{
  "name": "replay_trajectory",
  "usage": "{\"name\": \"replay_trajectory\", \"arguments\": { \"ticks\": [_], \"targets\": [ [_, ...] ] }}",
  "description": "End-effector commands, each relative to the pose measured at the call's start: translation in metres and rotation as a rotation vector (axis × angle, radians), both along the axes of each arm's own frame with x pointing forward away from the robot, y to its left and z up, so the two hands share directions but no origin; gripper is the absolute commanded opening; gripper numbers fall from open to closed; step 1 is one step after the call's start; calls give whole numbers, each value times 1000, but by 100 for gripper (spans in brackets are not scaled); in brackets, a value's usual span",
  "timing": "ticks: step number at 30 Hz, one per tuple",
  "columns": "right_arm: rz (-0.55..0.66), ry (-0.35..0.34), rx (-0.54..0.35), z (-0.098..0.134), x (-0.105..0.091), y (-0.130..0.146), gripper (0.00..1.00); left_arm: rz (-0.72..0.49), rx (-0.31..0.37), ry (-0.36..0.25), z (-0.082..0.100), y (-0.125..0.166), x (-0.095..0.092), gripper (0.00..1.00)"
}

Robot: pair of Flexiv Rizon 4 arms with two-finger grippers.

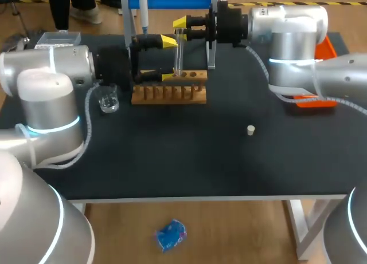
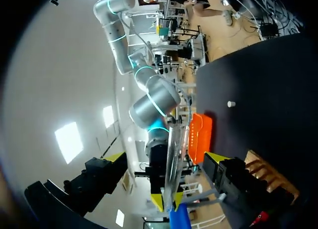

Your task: Invert the test tube, pick up the pipette, mount the tip to pipette, aspirate from beaker and dispense into the tube, eject the tip, return the pipette, and cap with the stopper.

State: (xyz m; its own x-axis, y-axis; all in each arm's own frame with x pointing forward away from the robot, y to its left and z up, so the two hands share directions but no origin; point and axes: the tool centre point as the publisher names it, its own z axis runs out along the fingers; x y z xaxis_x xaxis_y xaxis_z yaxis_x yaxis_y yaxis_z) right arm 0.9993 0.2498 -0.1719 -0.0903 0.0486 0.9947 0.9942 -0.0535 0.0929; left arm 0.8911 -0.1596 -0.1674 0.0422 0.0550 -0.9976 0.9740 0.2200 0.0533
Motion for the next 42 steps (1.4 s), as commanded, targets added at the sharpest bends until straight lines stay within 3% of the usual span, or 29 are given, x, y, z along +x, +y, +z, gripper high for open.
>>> {"name": "replay_trajectory", "arguments": {
  "ticks": [1,11,18,22,31,41,42],
  "targets": [
    [1,0,-2,0,0,-1,0,12,-12,-6,-4,-7,1,100],
    [1,0,-2,0,0,-1,0,12,-12,-6,-4,-7,1,100],
    [1,0,-2,0,0,-1,0,-54,-20,-99,-1,-17,0,100],
    [1,0,-2,0,0,-1,0,-80,-11,-123,0,-24,-2,100],
    [1,0,-2,0,0,-1,0,-116,2,-73,-2,-28,2,100],
    [1,0,-2,0,0,-1,0,-128,6,-71,-1,-27,5,100],
    [1,0,-2,0,0,-1,0,-128,6,-70,-1,-27,5,94]
  ]
}}
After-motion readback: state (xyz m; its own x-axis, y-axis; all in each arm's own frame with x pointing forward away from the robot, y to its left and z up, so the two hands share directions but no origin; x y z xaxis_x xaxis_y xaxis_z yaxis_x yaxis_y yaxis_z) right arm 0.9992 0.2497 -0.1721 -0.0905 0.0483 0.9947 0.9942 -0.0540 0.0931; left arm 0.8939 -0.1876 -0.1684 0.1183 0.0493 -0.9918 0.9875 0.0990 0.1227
